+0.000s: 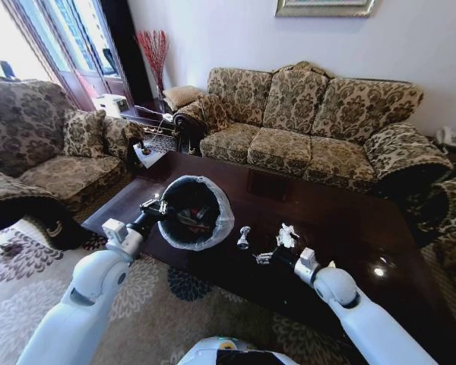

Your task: Move to the front of the table and place the trash on the table into the trash bin.

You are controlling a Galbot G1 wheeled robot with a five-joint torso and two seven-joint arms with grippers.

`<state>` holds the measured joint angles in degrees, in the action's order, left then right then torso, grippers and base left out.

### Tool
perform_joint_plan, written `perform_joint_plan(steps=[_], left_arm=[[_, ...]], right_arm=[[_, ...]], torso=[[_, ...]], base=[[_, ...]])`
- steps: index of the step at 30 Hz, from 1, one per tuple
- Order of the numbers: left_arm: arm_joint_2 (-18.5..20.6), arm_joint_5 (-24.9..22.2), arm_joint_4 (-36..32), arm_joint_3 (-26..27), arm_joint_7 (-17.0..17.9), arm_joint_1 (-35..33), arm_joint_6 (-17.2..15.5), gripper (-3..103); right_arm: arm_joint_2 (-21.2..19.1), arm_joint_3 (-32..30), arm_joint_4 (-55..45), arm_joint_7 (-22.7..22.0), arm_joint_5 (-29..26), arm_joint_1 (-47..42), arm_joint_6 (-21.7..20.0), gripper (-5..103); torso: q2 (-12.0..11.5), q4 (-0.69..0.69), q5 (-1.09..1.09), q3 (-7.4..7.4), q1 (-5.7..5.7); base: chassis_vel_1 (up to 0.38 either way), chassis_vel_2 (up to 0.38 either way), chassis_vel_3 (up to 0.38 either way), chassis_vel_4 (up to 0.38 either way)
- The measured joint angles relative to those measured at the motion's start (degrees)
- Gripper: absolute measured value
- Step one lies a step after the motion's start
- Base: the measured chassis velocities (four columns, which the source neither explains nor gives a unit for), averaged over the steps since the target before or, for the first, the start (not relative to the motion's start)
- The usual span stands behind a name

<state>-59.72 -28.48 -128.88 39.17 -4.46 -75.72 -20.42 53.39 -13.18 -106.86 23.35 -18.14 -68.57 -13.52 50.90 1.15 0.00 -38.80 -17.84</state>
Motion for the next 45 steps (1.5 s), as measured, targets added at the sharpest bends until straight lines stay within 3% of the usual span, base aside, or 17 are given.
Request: perform_joint_plan(steps=[1,5,15,19,21,27,32,36,38,40,45], left_arm=[[0.0,0.0,0.0,0.0,0.0,0.0,0.0,0],[0.1,0.0,0.0,-0.1,0.0,-0.1,-0.1,0],[-0.2,0.0,0.0,-0.2,-0.3,-0.2,-0.2,0],[-0.2,-0.1,0.0,-0.1,-0.3,-0.2,-0.2,0],[-0.1,-0.1,0.0,-0.1,-0.3,-0.2,-0.2,0],[-0.1,-0.3,0.0,-0.1,-0.4,0.0,-0.2,0],[0.1,-0.5,0.0,0.0,-0.4,0.0,-0.2,0],[0.0,-0.5,0.0,0.0,-0.6,0.0,-0.2,0],[-0.1,-0.5,0.0,0.0,-0.6,0.0,-0.2,0],[-0.1,-0.5,0.0,0.0,-0.6,0.0,-0.2,0],[0.0,-0.5,-0.2,-0.1,-0.6,-0.1,-0.2,0]], right_arm=[[0.0,0.0,0.0,0.0,0.0,0.0,0.0,100],[0.4,6.9,0.5,-8.1,0.2,3.1,0.0,100],[1.1,11.8,5.2,-8.6,1.2,7.6,-0.2,102],[1.2,12.1,6.3,-8.2,1.2,8.2,-0.2,91],[1.2,12.2,6.4,-8.2,1.2,8.2,-0.2,91],[1.9,12.2,7.6,-7.5,1.7,8.0,0.0,58],[1.9,11.9,7.6,-7.1,1.8,7.7,0.0,42],[1.9,11.7,7.5,-6.9,1.9,7.6,0.0,20],[1.9,11.7,7.5,-6.8,1.9,7.6,0.0,20],[1.9,11.7,7.5,-6.9,1.9,7.6,0.0,9],[2.7,11.4,7.8,-8.5,1.4,7.7,-0.2,2]], torso=[[0.0,0.00,0.00,0.00,0.00],[0.0,0.02,-0.01,0.01,0.02],[0.0,0.01,-0.01,0.00,0.02],[0.0,0.01,-0.01,0.01,0.02],[0.0,0.01,-0.01,0.01,0.02],[0.0,0.01,-0.01,0.01,0.02],[0.0,0.01,-0.01,0.01,0.02],[0.0,0.01,-0.01,0.01,0.02],[0.0,0.01,-0.01,0.01,0.02],[0.0,0.01,-0.01,0.01,0.02],[0.0,0.01,-0.01,0.01,0.02]], base=[[0.000,0.000,0.000,0.000],[0.000,0.000,0.000,0.000],[0.000,0.000,0.000,0.000],[0.000,0.000,0.000,0.000],[0.000,0.000,0.000,0.000],[0.000,0.000,0.000,0.000],[0.000,0.000,0.000,0.000],[0.000,0.000,0.000,0.000],[0.000,0.000,0.000,0.000],[0.000,0.000,0.000,0.000],[0.000,0.000,0.000,0.000]])
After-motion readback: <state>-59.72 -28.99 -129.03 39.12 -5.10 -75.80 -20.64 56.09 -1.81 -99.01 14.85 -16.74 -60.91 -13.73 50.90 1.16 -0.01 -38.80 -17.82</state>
